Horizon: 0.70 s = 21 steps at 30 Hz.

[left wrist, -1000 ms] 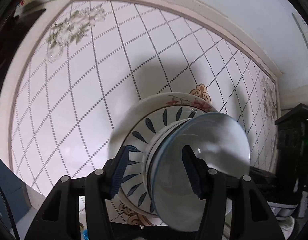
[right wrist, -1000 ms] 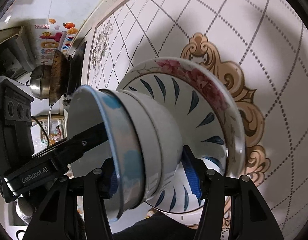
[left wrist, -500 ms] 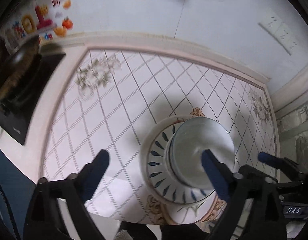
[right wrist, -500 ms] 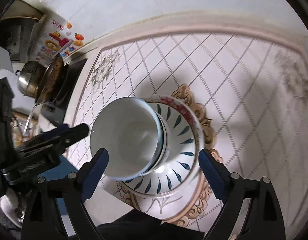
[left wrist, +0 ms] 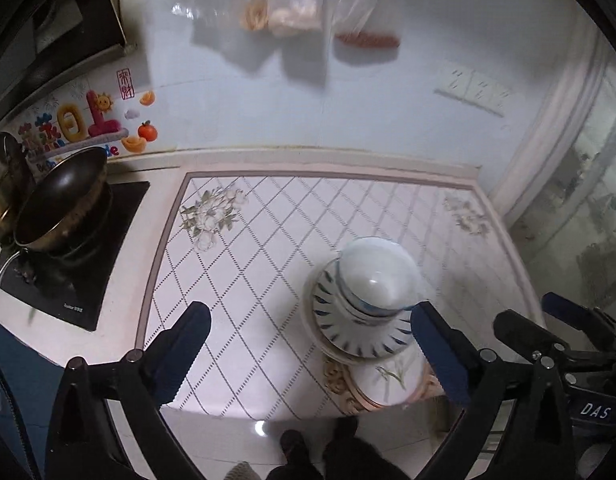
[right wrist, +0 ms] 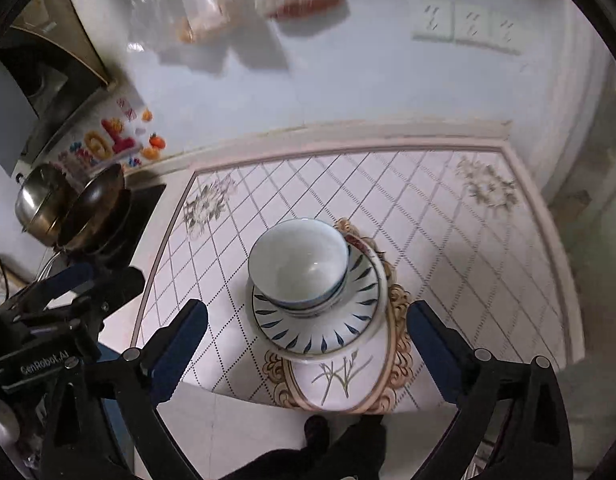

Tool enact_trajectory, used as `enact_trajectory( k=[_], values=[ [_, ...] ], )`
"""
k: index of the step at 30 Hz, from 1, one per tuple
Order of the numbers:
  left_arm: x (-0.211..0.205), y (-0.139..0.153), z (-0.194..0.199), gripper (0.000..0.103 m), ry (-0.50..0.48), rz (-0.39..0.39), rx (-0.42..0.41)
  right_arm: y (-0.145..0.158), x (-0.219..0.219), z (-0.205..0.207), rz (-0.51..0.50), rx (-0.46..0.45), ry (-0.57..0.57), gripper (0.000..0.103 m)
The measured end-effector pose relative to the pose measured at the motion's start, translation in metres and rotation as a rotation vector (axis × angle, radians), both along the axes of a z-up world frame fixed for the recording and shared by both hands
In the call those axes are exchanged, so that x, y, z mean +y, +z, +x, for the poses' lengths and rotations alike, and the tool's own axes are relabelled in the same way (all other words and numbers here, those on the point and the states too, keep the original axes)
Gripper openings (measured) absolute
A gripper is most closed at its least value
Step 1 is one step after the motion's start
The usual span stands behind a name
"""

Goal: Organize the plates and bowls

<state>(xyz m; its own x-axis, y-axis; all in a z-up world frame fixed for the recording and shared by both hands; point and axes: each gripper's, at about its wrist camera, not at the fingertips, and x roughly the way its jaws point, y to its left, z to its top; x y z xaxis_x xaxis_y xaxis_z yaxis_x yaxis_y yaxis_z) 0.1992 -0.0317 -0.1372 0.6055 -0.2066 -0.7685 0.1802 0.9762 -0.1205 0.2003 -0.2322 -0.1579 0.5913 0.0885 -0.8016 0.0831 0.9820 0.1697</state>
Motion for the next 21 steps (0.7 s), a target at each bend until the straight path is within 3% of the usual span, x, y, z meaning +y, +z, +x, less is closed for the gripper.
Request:
enact_trajectory(
  k=[3, 12, 21],
  values=[
    [0.007, 0.010, -0.020, 0.102, 0.005, -0.015, -0.036, 0.018, 0.009, -0.025, -0.024, -0.035, -0.013, 0.102],
    [0.025, 0.042, -0.092, 0.103, 0.069, 0.036, -0.144, 0.066, 0.033, -0.111, -0.070, -0.159, -0.005, 0.103],
    [0.033, 0.052, -0.158, 0.103, 0.134, 0.057, -0.172, 0.076, 0.033, -0.178, -0.060, -0.179, 0.019, 0.103]
  ],
)
